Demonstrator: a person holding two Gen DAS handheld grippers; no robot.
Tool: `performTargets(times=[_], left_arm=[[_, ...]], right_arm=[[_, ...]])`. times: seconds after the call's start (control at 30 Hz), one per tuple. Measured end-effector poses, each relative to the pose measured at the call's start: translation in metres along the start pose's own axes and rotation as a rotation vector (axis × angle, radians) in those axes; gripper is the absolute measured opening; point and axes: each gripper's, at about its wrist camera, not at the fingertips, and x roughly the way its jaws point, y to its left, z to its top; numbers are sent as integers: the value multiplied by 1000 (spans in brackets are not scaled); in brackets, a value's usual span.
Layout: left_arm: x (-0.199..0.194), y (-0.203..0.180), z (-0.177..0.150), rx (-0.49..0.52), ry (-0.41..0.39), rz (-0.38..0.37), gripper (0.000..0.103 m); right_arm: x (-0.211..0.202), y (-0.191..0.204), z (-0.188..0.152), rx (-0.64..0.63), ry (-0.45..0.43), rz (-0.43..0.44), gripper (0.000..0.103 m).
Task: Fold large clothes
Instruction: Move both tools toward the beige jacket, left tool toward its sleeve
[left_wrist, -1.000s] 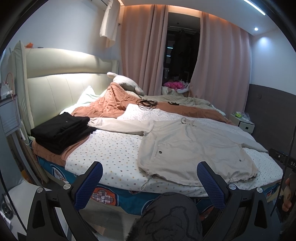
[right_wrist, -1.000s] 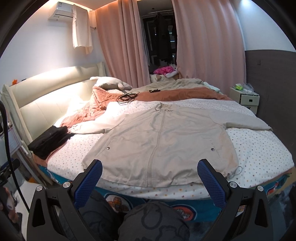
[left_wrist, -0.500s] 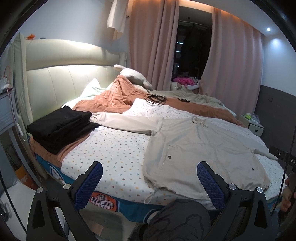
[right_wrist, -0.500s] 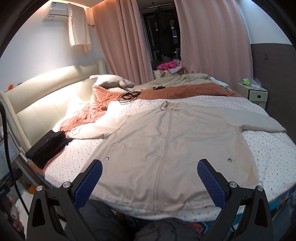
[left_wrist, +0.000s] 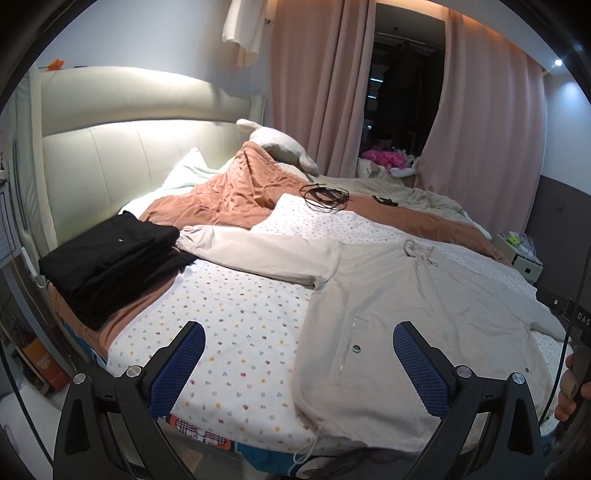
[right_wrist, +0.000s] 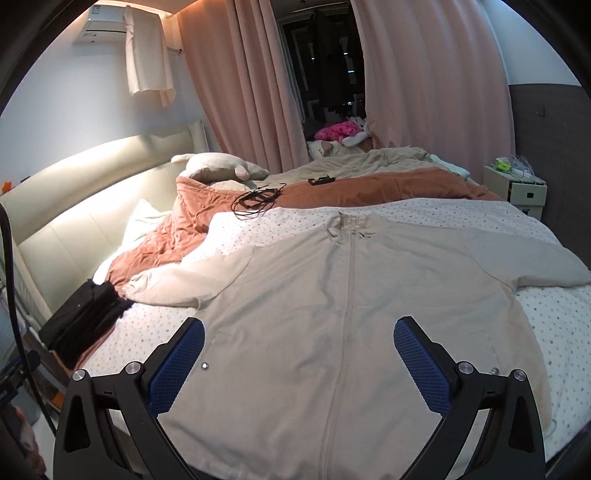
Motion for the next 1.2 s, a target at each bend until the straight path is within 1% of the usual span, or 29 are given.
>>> performTargets(times=[0.13,0.37,0.57,0.7,0.87,0.93,1.03,1.1,1.2], left_arm=[[18,4,9,-16,11,10,102],[50,11,28,-34,25,50,102],[77,20,44,-50,46,80,102],[96,25,56,-51,53,103,102],[120,36,69,-74,62,148,102],[130,42,73,-81,69,145,102],[147,52,78,-79,72,174,102],[160,61,81,-91,79,184,98],[183,74,83,-107,112,210,91]], right_arm=[[22,4,10,15,6,14,103],[57,17,29,29,17,49,103],[93,30,53,68,30,74,103],[115,39,71,65,33,80,103],[145,51,90,64,54,108,103],[157,56,95,58,68,120,103],[172,63,98,49,81,137,103],[185,65,99,40,86,148,103],[201,61,88,49,87,168,103]])
